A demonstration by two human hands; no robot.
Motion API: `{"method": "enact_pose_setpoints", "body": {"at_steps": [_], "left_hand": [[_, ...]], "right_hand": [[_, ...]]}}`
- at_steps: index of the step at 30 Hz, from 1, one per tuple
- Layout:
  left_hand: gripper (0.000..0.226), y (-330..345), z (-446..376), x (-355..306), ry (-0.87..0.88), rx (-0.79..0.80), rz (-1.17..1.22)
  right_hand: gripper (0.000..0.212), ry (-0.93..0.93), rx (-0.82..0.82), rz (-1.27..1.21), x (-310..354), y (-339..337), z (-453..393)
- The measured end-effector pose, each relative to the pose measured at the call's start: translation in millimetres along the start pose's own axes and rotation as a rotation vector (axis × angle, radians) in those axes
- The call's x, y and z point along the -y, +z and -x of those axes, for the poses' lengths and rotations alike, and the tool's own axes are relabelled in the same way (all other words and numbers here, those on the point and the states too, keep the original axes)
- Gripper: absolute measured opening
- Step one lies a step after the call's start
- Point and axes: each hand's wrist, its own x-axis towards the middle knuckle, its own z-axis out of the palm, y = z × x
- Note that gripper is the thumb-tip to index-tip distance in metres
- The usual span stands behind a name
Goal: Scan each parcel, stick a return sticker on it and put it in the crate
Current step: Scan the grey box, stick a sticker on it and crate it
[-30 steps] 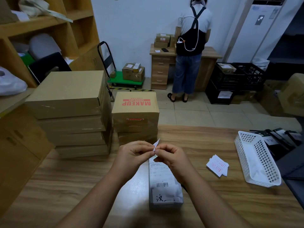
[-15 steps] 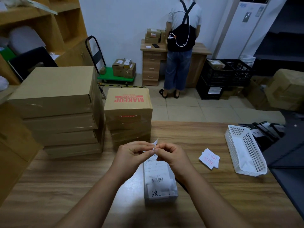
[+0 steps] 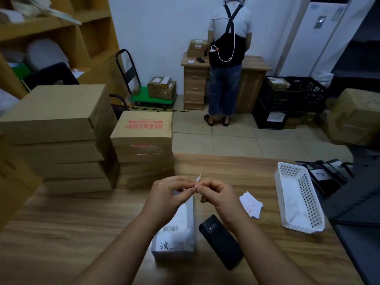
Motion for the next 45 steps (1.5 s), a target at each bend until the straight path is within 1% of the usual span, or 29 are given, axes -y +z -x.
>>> {"method": "enact_pose_setpoints", "body": {"at_steps": [5,10,13,17,22,24,27,29,31,34,36,39,42,45], "left_hand": [[0.016,39,-7,-17,0.064,-0.12,-0.028],[0.015,56,-10,-24,0.085,-0.144,-0.056],[0.014,59,-10,-26,0.065,-0.156,-0.072],[0.012,57,-6,-27,-0.01,-0.182,-0.021],[0.014,48,-4,-25,-0.06,-0.176,-0.024],[0.014,47,-6,-26,-0.137,-0.172,0.06],[0.011,52,-14,-23,-0.332,-0.207,0.247],[0.011,65,-21,-21,-0.411,-0.168,0.341],[0.013,85,-29,-25,-0.449,-0.09,0.402],[0.014,121,-42,-36,-0.466,0.019,0.465],[0.013,146,-50,-43,-0.455,0.097,0.476],[0.014,184,-60,-52,-0.47,0.21,0.441],[0.017,222,-67,-62,-0.473,0.332,0.391],[0.019,259,-71,-72,-0.482,0.393,0.391]], "right_hand": [[0.006,-0.006,0.028,-0.055,1,-37,-5],[0.024,-0.027,0.044,-0.056,0,-56,-9],[0.027,-0.021,0.06,-0.069,-1,-59,-13],[0.023,-0.049,0.104,-0.067,-2,-56,-16],[0.016,-0.077,0.141,-0.008,-5,-48,-20],[0.018,-0.076,0.124,-0.001,-6,-46,-19],[0.023,-0.01,0.019,-0.039,-10,-50,-19],[0.026,0.05,-0.057,-0.118,-11,-59,-16],[0.024,0.085,-0.11,-0.214,-12,-74,-11],[0.01,0.106,-0.138,-0.296,-14,-102,0],[0.004,0.112,-0.207,-0.251,-21,-126,8],[0.011,0.16,-0.344,-0.151,-35,-166,21],[0.013,0.189,-0.438,-0.041,-48,-204,34],[0.012,0.193,-0.521,0.092,-59,-235,43]]}}
